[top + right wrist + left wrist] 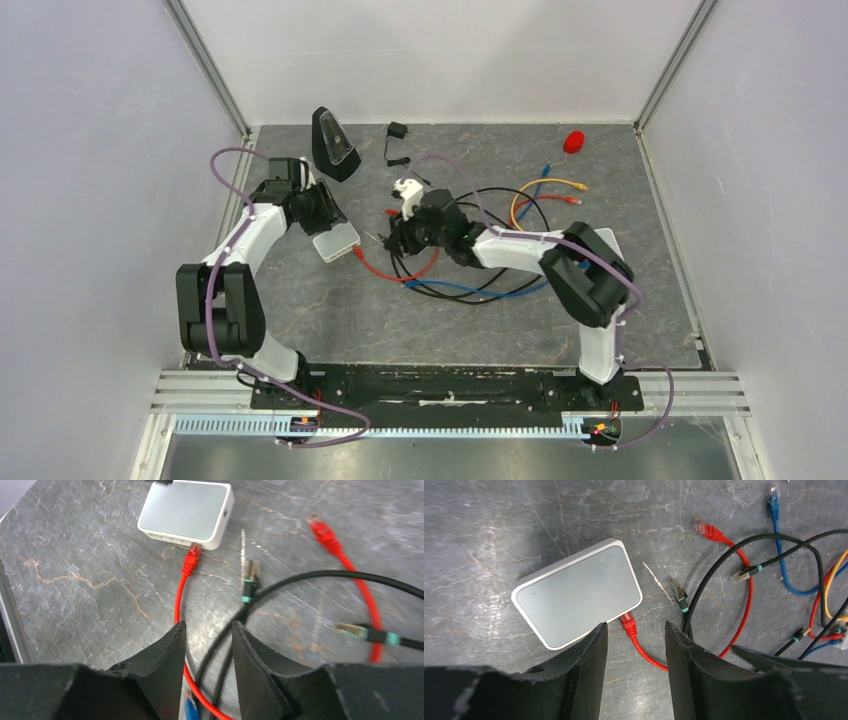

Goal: Insert the plug into the switch port
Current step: Pick up the connector from the center of the board.

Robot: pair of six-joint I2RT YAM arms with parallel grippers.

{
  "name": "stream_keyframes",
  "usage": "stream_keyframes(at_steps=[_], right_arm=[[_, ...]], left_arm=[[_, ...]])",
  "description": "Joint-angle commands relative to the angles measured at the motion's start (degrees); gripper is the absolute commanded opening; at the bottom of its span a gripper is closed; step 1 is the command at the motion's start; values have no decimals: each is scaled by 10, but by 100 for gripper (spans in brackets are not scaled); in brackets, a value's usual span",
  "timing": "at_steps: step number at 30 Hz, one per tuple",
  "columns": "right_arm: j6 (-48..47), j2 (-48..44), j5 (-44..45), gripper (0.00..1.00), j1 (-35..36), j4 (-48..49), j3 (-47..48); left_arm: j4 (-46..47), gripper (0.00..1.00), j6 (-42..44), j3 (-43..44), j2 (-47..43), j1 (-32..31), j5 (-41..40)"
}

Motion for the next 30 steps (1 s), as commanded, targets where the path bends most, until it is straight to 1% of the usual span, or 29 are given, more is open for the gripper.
stream_keyframes(at_steps=[1,7,13,16,20,24,27,28,30], right_arm=[[9,60,8,41,27,-7,92],[-22,126,57,43,41,-57,168],[-66,175,83,45,40,-106,225],[-95,185,102,46,42,-121,227],[-138,185,127,47,43,-134,220],[-168,184,142,45,53,-150,209],[-211,184,206,43,71,-154,193],[-218,186,216,43,76,-152,189],[-216,194,202,39,76,-150,191]], left_arm=[[6,52,-20,7,-54,8,-19],[-7,51,-2,-25,-93,9,-5],[-18,52,7,-41,-108,9,3],[-22,52,1,-41,-113,9,10],[-21,51,-5,-38,-115,9,1],[-17,51,-8,-41,-114,9,11],[6,52,-22,-57,-114,9,54],[17,52,-31,-63,-114,27,76],[25,52,-39,-69,-112,27,92]])
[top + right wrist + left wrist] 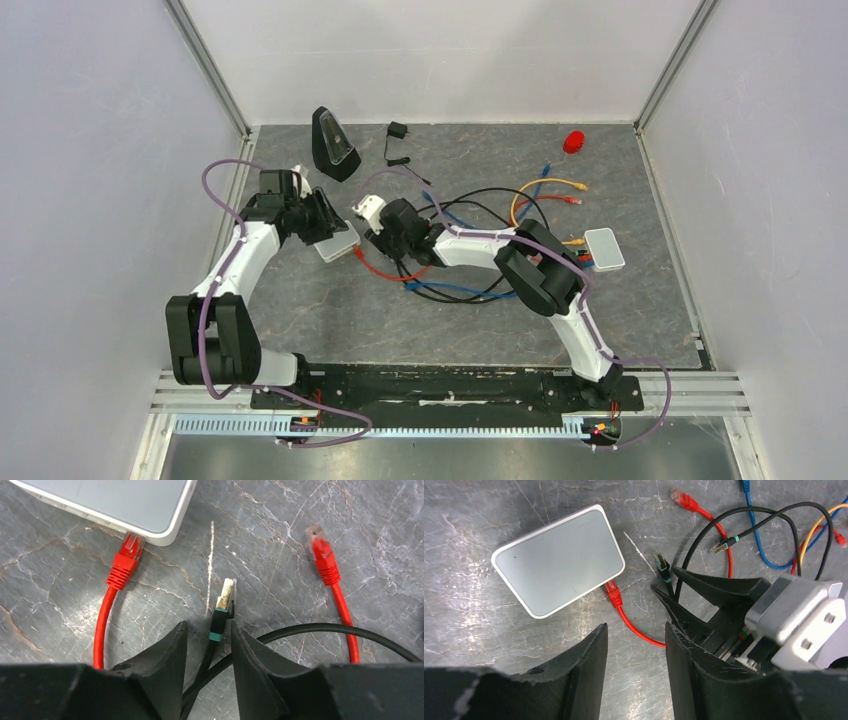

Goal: Insert the plug into the switch port
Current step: Pick up the connector from the center of the board.

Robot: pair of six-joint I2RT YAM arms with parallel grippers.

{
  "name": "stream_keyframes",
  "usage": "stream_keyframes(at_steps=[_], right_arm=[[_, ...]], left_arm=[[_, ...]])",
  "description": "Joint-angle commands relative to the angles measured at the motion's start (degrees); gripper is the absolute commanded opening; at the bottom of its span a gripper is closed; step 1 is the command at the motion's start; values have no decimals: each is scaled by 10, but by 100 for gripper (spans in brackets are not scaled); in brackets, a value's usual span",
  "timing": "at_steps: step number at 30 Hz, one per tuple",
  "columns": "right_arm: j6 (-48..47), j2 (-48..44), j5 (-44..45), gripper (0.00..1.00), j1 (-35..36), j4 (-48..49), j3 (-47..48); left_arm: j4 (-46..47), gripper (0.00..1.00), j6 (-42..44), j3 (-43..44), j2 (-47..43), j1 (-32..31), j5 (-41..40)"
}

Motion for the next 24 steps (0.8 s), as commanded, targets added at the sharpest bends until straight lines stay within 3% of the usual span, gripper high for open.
stream_keyframes(at_steps=[1,7,14,24], right_arm=[[-37,11,28,34,13,-12,-9],[-24,-28,6,0,13,93,-79],[-16,-143,-50,0,13,293,-223],[13,-172,-74,0,11,328,-239]], left_arm=[[37,52,-39,-17,-11,12,61],[54,52,-48,-35,5,14,64],[167,52,-79,-77,27,12,130],[268,52,-113,-105,43,-29,185]])
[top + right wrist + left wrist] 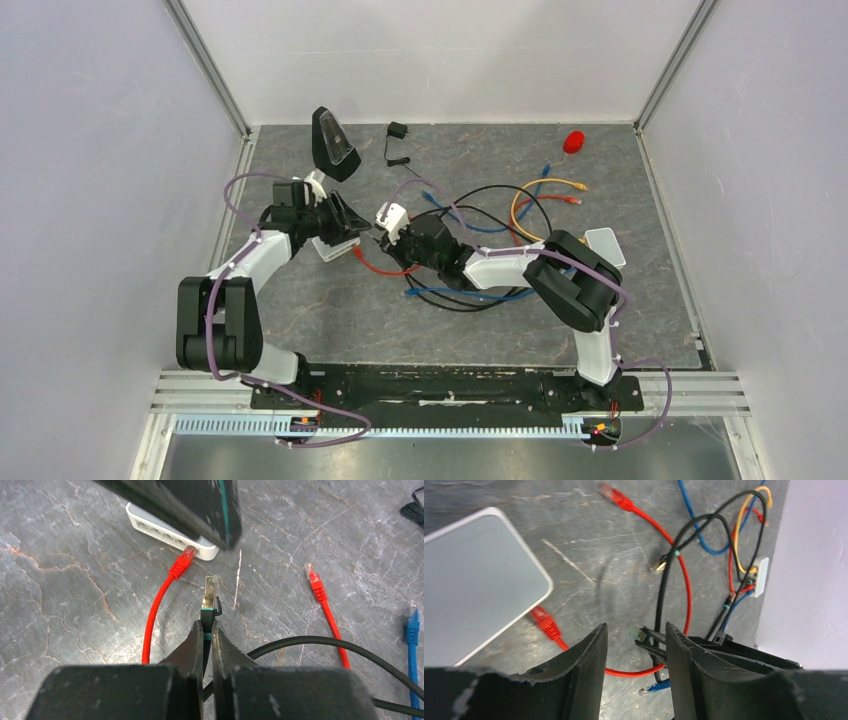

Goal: Insert the plug into the switch port
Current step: Pick up the connector from the center of the board.

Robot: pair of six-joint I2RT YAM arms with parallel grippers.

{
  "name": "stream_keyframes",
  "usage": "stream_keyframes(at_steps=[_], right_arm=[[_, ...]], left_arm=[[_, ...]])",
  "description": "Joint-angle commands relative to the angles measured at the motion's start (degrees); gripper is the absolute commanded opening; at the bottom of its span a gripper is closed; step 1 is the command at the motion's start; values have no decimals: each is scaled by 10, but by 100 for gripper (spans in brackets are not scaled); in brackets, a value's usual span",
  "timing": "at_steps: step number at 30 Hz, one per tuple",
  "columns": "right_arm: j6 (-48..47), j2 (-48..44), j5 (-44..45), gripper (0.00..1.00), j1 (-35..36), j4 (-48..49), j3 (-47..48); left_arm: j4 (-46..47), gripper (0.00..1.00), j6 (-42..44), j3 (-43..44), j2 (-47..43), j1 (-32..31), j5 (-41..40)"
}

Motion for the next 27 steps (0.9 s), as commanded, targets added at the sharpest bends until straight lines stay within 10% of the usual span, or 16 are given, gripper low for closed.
stream_keyframes(at_steps=[1,12,16,20,27], right_arm=[[24,-37,-16,0,-3,66,-6],[59,-54,-27,0,-9,106,-30],[67,-57,-43,1,-13,114,-37],[118,-63,-143,29,-56,119,-44],[291,-60,-389,45,-156,230,-72]], left_arm=[[80,52,-37,-23,2,-18,40],[126,50,-49,-49,7,-42,53],[150,30,-56,-54,7,-44,76],[151,4,-32,-56,-7,-44,91],[190,2,-5,-61,-32,-44,128]])
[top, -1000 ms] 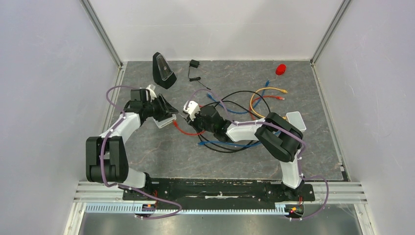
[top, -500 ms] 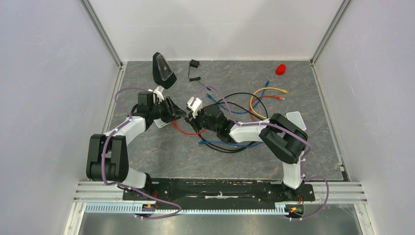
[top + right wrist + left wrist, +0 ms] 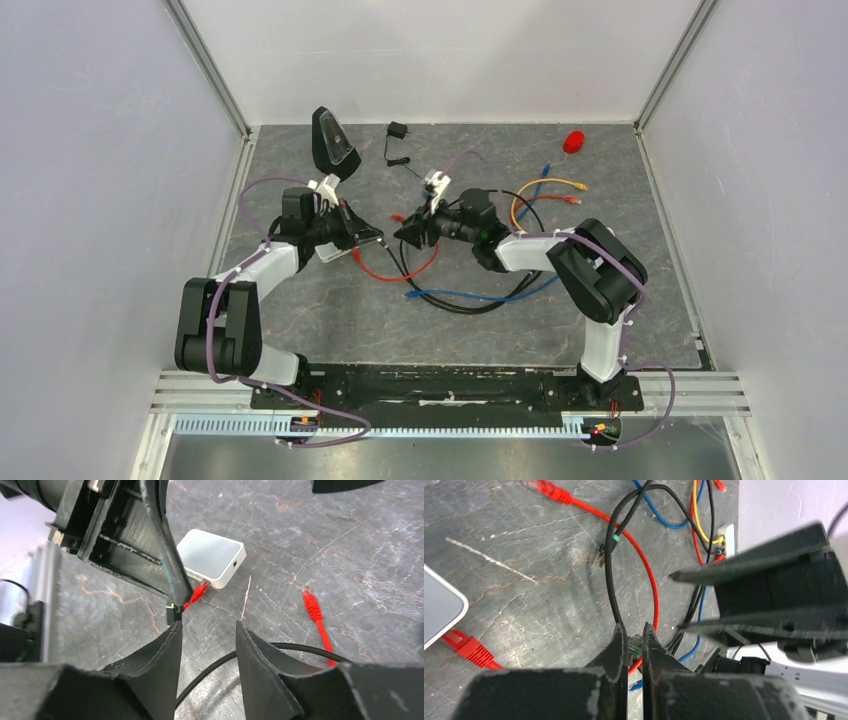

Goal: Insert the plug into the switch port
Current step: Pick up the connector from the center of the board.

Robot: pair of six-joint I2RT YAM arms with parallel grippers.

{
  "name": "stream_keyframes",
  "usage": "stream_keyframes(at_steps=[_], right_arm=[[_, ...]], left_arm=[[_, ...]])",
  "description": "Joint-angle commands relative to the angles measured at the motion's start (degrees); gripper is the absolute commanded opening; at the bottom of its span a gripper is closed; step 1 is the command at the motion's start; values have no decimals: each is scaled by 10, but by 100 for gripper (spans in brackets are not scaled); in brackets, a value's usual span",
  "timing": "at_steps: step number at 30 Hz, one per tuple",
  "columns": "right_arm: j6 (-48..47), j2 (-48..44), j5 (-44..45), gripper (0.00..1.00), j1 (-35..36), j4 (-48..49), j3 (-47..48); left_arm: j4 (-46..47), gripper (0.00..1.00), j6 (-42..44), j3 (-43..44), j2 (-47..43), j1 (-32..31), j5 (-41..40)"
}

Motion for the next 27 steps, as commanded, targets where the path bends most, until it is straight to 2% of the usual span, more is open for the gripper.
stream_keyframes(at_steps=[1,5,8,11,16,20,27], right_arm=[[147,-16,-185,46,-47,127,-13],[244,22,-263,49,-61,221,-3],[270,46,-280,57,-61,238,9],[296,71,-300,57,-61,248,26],[371,110,-313,53,-62,333,35],[378,126,-308,49,-58,339,46],[346,135,-293,48,-51,284,70]], left_arm=[[52,2,32,9,-25,-2,52],[63,2,32,11,-24,-1,76],[76,2,25,9,-21,-1,97],[76,2,25,6,-27,-2,99],[86,2,22,5,-34,-1,117],[86,2,24,4,-37,-2,124],[92,2,24,4,-36,-1,137]])
